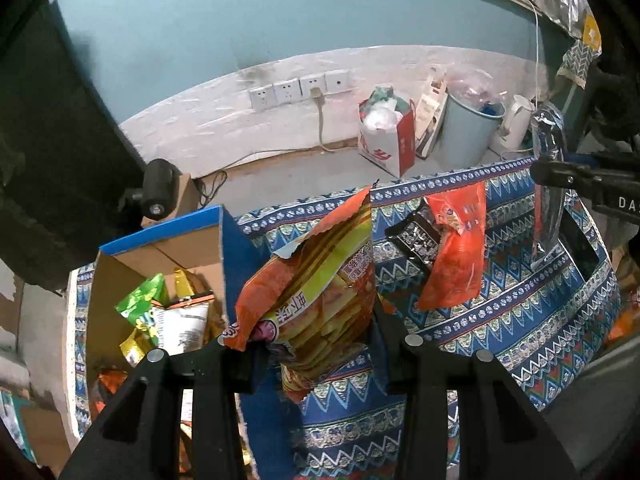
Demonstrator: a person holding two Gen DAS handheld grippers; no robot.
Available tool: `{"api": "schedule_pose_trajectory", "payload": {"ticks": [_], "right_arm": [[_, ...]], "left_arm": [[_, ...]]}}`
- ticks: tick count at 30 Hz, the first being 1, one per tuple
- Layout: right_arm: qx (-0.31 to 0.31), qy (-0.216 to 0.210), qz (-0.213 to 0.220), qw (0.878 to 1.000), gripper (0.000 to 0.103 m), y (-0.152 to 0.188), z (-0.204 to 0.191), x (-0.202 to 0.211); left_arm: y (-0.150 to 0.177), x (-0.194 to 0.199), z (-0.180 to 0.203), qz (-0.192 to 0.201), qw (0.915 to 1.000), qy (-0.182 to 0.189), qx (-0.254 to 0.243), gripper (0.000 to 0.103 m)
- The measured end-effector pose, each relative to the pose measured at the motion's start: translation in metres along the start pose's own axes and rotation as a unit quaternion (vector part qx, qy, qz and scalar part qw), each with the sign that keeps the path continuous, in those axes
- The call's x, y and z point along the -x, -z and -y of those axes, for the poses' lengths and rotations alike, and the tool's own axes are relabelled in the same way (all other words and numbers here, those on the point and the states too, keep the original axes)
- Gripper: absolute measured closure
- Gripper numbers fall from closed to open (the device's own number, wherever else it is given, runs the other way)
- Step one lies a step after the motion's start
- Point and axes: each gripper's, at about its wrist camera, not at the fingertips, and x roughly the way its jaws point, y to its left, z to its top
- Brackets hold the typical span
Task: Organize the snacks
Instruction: 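Lift both held snacks and carry them over the cardboard box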
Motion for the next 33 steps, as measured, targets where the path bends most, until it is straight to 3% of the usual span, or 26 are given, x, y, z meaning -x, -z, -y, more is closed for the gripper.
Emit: {"api": "schedule_pose_trajectory", "payload": {"ticks": [12, 33], "right_arm": [[0.027, -0.054, 0.015, 0.998, 0.075, -0.023, -0.056, 0.003], [0.089, -0.123, 0.003, 0.988, 0.075, -0.054, -0.163, -0.025]], "left_arm": [[0.004, 0.009, -0.032, 0.013, 0.9996, -0.01, 0.022, 0.061], [0.039, 0.017, -0.114, 0.014, 0.9951, -0.039, 0.09, 0.061]]}}
